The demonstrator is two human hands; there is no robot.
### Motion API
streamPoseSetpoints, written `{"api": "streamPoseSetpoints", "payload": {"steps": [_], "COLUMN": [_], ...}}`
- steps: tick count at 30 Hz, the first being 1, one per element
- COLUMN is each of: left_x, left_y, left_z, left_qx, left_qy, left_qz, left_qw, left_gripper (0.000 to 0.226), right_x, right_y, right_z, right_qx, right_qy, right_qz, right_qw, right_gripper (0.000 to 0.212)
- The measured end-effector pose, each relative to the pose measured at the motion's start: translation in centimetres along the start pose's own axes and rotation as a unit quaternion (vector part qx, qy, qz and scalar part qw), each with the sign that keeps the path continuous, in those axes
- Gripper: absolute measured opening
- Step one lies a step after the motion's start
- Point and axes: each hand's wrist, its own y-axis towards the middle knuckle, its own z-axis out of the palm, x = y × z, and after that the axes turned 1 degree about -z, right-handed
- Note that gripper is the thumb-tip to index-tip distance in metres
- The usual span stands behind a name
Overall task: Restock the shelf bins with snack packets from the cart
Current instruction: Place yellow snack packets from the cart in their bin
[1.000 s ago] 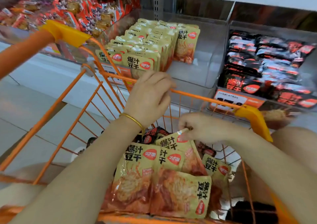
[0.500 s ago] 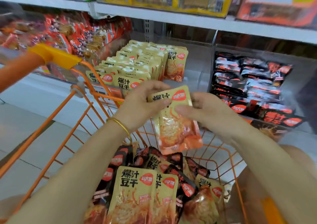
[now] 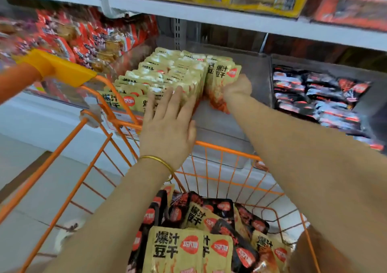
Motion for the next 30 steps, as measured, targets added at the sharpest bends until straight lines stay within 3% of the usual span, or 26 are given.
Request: {"api": "streamPoseSetpoints", "payload": {"steps": [7,14,30], "left_x": [0.0,-0.2,-0.2], "left_y": [0.0,0.0,0.2], "left_z": [0.3,0.4,0.7], "left_qx": [-0.016,-0.030,-0.045], "left_qy": [0.017,0.018,0.004], "left_qz": [0.000,-0.008,-0.003], "left_qw": [1.000,0.999,0.999], "left_gripper": [0.052,0.053,0.053], "right_x": [-2.1,-1.8,-1.2], "right_y": [2.7,3.8,3.9], "right_z": [2.8,4.6,4.6], "right_qx": [-0.029,-0.045,-0.067], "right_qy": [-0.100,-0.032,-0.069], "right_qz": [0.020,0.045,0.096], "right_qw": [0.994,0.997,0.991], "right_gripper": [0.038,0.044,0.048]}}
